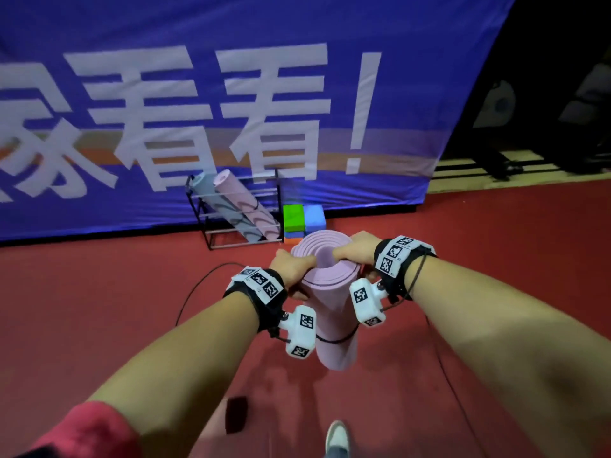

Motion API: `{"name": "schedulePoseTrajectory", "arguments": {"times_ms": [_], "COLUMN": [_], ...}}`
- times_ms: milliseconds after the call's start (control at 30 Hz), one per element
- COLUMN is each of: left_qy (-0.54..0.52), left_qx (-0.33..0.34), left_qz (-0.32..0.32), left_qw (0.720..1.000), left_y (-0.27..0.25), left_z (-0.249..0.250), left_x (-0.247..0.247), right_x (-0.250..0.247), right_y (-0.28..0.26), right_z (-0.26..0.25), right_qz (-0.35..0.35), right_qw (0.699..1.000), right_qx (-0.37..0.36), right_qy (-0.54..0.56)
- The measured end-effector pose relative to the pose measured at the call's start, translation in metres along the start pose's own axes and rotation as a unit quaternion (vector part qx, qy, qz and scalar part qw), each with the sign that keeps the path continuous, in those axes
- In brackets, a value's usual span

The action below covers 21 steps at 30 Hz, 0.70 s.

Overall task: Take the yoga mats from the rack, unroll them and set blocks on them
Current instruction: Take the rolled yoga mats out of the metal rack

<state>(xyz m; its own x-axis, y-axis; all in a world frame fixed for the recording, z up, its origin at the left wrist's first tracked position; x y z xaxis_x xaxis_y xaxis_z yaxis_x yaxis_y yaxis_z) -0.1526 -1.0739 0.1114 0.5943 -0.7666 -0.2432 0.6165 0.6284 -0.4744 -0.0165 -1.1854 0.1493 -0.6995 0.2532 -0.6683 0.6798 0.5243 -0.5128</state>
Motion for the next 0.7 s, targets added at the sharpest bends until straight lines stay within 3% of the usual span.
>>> {"name": "schedulePoseTrajectory", "arguments": {"times_ms": [133, 300, 500, 700], "left_qy": [-0.005, 0.034, 0.087, 0.040], "left_qx": [-0.056, -0.079, -0.068, -0.090], "left_qz": [0.004, 0.022, 0.042, 0.041], "left_qw": [0.998, 0.996, 0.993, 0.994], "left_y": [-0.043, -0.078, -0.074, -0.039], "left_z": [-0.063, -0.095, -0.108, -0.131], "left_x": [0.009, 0.030, 0.094, 0.188], "right_x": [0.050, 0.072, 0.063, 0.020], "right_y": [-0.028, -0.046, -0.035, -0.008], "right_z": [0.036, 0.082, 0.156, 0.234], "right_qz": [-0.015, -0.034, -0.062, -0.113], "right_qw": [0.999, 0.998, 0.996, 0.993], "right_qx": [-0.003, 0.010, 0.024, -0.007], "right_qy": [-0.043, -0.058, -0.053, -0.016]}}
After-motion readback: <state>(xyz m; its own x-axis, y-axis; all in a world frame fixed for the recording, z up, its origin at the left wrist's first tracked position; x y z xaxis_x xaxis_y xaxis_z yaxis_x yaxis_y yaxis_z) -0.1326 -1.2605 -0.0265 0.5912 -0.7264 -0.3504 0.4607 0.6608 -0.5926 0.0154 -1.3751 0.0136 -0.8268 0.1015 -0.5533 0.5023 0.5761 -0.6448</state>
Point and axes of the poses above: each hand's wrist, its own y-axis towards the middle knuckle, its own x-axis out of the palm, z = x × y, the point moved 8 cm from there along y, towards the middle knuckle, and after that the axes turned 3 degrees about x, right-handed, at the moved point
